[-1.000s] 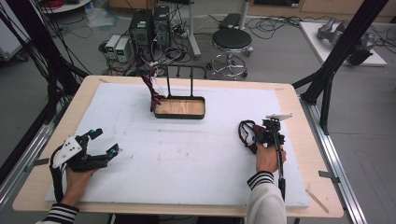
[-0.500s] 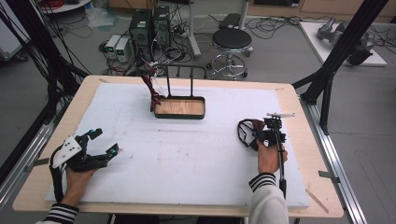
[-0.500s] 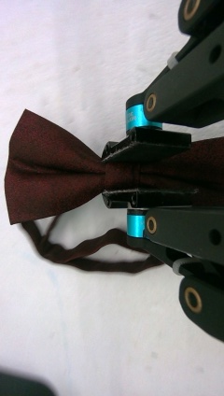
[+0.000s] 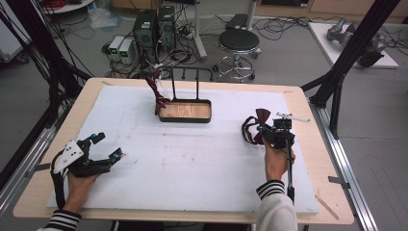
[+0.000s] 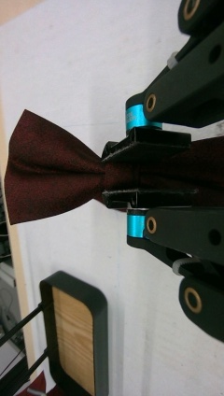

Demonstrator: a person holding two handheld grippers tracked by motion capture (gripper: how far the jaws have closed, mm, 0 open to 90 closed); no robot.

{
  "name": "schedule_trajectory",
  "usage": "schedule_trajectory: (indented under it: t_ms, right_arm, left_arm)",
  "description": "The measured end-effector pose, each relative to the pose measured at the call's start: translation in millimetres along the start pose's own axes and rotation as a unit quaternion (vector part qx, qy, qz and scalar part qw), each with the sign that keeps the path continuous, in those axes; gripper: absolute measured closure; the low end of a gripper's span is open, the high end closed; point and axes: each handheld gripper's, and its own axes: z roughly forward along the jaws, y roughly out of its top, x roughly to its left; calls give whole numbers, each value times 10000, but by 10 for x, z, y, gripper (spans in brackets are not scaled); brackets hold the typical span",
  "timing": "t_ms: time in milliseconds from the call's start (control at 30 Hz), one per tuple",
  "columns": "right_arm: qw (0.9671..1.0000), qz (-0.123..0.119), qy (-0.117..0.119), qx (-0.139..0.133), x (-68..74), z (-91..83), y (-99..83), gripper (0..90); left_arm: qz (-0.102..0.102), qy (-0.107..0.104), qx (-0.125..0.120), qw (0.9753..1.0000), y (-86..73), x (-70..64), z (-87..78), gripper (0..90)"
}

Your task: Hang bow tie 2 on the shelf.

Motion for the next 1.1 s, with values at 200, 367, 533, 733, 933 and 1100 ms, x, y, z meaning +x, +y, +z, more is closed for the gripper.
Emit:
schedule_trajectory:
  t_ms: [200, 367, 533, 733, 933, 1100]
  right_arm:
    - [9990, -338, 103, -282, 32, -43, 16, 763]
    - [9964, -583, 292, -542, 78, -66, 31, 763]
    - [9914, -1014, 400, -727, 143, -78, 35, 763]
    - [9834, -1332, 696, -1014, 222, -97, 50, 764]
    - [9719, -1602, 1147, -1291, 251, -87, 69, 762]
    - [9638, -1766, 1377, -1447, 302, -94, 110, 762]
  left_arm:
    - [-10, -6, 0, 10000, -1, 3, -1, 124]
    - [-41, -5, -11, 10000, -1, 4, -2, 124]
    - [-60, 31, -21, 10000, -3, 11, -7, 124]
    - [-79, 52, -45, 9999, -5, 11, -13, 124]
    - [-95, 52, -50, 9999, -7, 13, -13, 124]
    - [-99, 45, -51, 9999, -7, 14, -15, 124]
